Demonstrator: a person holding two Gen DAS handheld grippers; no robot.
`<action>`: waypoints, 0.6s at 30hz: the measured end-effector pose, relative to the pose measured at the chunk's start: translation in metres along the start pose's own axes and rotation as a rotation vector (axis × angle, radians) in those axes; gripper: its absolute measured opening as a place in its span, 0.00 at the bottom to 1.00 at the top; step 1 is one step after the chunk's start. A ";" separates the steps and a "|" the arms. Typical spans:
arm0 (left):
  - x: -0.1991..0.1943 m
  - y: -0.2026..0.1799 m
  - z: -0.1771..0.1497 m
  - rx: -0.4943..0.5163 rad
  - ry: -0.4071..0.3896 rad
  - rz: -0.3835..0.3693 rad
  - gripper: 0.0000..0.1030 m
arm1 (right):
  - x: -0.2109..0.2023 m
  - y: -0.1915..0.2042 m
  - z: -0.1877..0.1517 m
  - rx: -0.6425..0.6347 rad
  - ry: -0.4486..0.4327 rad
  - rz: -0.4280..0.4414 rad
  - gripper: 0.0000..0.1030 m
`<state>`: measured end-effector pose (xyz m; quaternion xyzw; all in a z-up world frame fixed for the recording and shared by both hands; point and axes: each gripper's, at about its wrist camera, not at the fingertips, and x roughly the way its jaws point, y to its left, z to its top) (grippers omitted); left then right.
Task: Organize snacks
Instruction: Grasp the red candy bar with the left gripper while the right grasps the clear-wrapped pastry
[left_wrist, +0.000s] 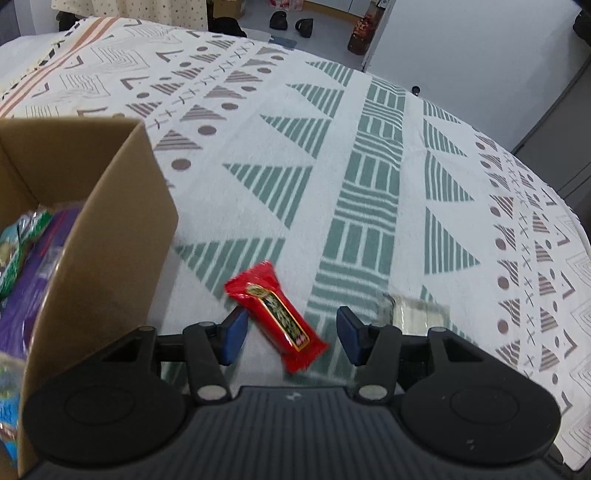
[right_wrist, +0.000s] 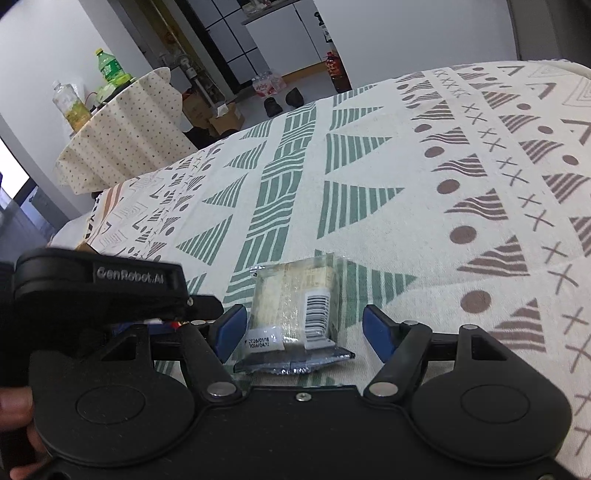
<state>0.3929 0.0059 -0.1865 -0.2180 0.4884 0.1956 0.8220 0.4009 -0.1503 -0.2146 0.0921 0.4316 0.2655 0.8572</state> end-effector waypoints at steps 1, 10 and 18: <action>0.002 0.000 0.002 0.000 0.000 0.008 0.51 | 0.001 0.001 0.000 -0.005 0.000 0.000 0.68; 0.012 -0.007 0.002 0.058 -0.001 0.065 0.51 | 0.007 0.003 -0.002 -0.051 0.001 -0.013 0.64; 0.008 0.006 -0.007 0.093 -0.013 0.122 0.37 | 0.003 -0.003 0.000 -0.029 0.008 -0.034 0.48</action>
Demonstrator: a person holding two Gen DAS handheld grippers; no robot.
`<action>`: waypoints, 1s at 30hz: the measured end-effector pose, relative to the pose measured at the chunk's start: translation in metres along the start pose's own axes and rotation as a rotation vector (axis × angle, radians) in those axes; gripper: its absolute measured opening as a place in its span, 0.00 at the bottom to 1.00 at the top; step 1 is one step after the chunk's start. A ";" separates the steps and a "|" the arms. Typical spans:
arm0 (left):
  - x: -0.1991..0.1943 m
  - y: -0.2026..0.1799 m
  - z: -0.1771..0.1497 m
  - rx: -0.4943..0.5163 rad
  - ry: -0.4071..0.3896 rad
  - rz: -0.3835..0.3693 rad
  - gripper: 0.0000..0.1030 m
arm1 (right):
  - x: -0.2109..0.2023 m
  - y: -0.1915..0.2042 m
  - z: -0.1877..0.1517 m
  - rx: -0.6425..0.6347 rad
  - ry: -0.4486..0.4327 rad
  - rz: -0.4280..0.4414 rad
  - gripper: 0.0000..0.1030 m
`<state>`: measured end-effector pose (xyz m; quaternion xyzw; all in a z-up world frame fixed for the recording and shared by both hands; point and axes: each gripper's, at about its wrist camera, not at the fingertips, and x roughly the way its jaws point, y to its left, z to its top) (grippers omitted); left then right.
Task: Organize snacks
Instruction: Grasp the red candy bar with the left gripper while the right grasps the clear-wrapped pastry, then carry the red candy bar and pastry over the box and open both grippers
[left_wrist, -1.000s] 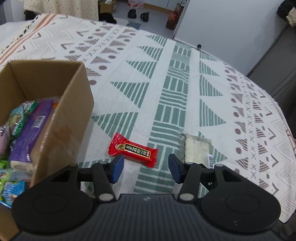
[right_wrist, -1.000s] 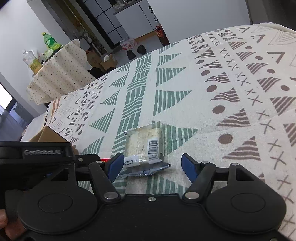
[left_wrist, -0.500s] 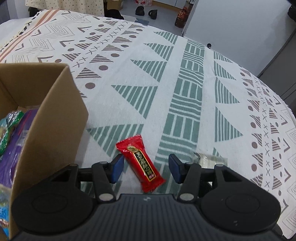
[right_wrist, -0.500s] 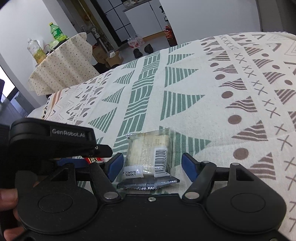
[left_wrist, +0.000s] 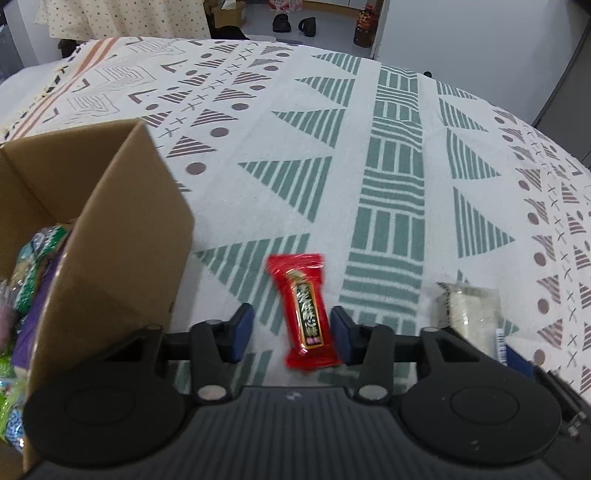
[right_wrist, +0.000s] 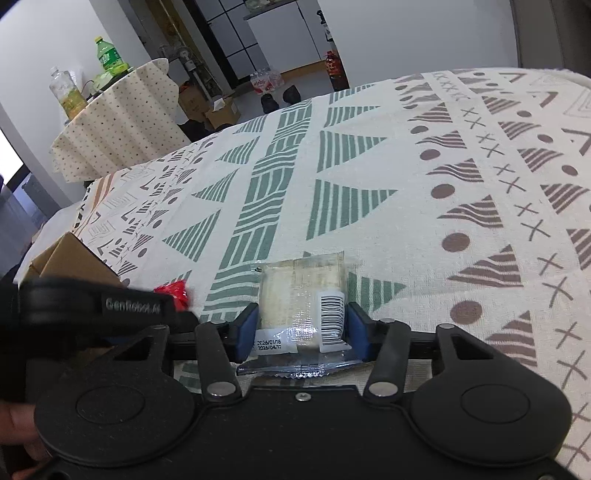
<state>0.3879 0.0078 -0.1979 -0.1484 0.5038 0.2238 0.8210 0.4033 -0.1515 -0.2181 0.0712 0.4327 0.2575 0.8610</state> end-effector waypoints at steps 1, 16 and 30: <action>-0.001 0.002 -0.002 0.003 -0.010 0.005 0.34 | -0.001 0.000 0.000 0.003 0.003 0.001 0.48; -0.063 0.013 -0.017 0.007 -0.051 -0.103 0.18 | -0.034 0.000 0.000 0.088 -0.026 0.004 0.44; -0.141 0.057 -0.031 -0.005 -0.135 -0.226 0.18 | -0.092 0.053 -0.002 0.070 -0.102 0.057 0.44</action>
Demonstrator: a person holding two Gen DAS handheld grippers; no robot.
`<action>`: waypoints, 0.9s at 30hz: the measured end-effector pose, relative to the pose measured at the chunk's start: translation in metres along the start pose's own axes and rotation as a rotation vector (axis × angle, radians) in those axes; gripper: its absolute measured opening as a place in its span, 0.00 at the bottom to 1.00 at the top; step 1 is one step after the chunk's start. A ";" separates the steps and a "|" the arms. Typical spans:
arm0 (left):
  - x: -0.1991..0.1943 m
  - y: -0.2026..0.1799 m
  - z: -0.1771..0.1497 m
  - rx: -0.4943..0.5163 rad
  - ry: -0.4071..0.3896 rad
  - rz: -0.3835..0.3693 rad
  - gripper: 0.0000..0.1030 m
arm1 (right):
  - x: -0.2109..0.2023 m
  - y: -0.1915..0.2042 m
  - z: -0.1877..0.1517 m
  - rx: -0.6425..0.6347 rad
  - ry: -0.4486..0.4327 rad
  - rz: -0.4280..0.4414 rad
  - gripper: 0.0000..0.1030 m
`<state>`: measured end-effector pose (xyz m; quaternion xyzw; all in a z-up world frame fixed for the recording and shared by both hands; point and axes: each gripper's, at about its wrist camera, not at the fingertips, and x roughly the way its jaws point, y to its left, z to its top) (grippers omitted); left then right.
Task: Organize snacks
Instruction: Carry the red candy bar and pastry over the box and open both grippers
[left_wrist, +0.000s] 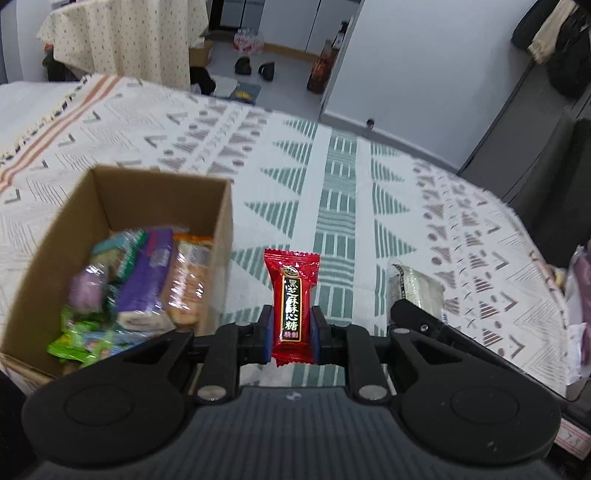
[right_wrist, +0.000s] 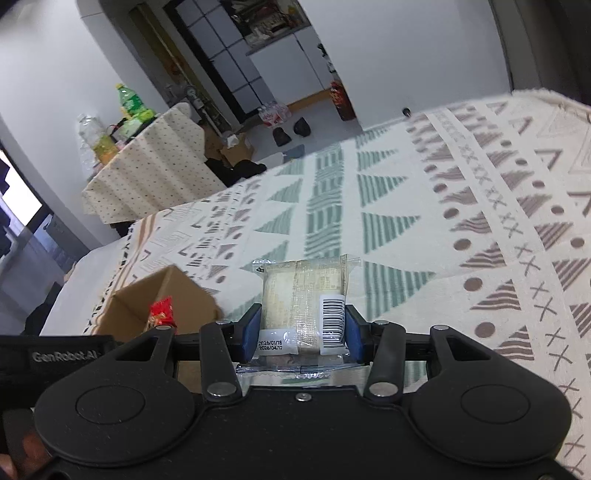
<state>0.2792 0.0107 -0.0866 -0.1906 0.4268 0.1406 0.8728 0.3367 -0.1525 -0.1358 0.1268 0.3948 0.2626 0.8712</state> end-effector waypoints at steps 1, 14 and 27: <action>-0.007 0.004 0.001 -0.005 -0.011 -0.007 0.18 | -0.003 0.006 0.001 -0.008 -0.005 0.004 0.44; -0.067 0.078 0.023 -0.100 -0.107 -0.020 0.18 | -0.019 0.076 0.008 -0.048 -0.058 0.045 0.44; -0.092 0.147 0.040 -0.198 -0.149 -0.029 0.18 | -0.011 0.137 0.003 -0.105 -0.030 0.084 0.44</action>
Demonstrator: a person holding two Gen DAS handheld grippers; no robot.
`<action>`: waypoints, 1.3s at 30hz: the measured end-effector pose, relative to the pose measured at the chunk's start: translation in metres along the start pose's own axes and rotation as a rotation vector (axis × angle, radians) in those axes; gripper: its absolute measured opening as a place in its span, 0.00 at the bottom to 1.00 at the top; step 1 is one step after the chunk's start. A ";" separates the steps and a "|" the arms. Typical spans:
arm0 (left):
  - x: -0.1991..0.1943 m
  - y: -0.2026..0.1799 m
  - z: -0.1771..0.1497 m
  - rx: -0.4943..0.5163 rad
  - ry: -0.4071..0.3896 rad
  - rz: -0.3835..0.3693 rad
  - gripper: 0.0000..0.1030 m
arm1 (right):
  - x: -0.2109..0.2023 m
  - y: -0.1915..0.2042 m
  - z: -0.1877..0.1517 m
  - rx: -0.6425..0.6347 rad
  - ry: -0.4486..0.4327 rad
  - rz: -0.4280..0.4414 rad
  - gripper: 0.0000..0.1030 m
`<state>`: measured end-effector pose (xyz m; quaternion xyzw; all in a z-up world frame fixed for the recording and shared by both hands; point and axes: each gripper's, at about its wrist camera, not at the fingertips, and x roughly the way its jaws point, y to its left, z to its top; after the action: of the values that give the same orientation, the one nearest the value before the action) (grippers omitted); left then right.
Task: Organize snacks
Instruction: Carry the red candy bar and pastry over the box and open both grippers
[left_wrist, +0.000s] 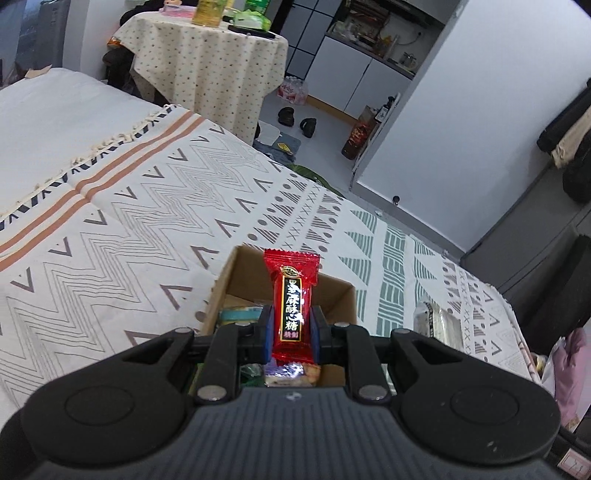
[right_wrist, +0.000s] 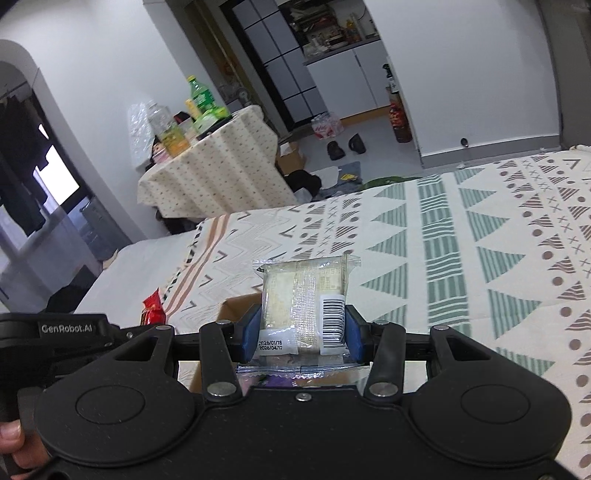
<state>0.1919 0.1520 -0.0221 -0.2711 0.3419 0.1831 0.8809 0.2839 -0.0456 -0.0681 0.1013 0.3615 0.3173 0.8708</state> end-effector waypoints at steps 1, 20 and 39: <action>0.000 0.003 0.001 -0.004 -0.002 -0.001 0.18 | 0.001 0.003 -0.001 -0.001 0.006 0.001 0.44; 0.013 0.026 0.018 -0.023 0.039 -0.056 0.18 | -0.003 0.006 -0.008 0.072 0.009 -0.074 0.70; 0.009 0.023 0.022 0.005 0.058 -0.003 0.65 | -0.021 -0.008 -0.013 0.130 -0.006 -0.109 0.78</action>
<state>0.1973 0.1846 -0.0224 -0.2746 0.3672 0.1729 0.8717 0.2676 -0.0656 -0.0683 0.1386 0.3838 0.2451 0.8795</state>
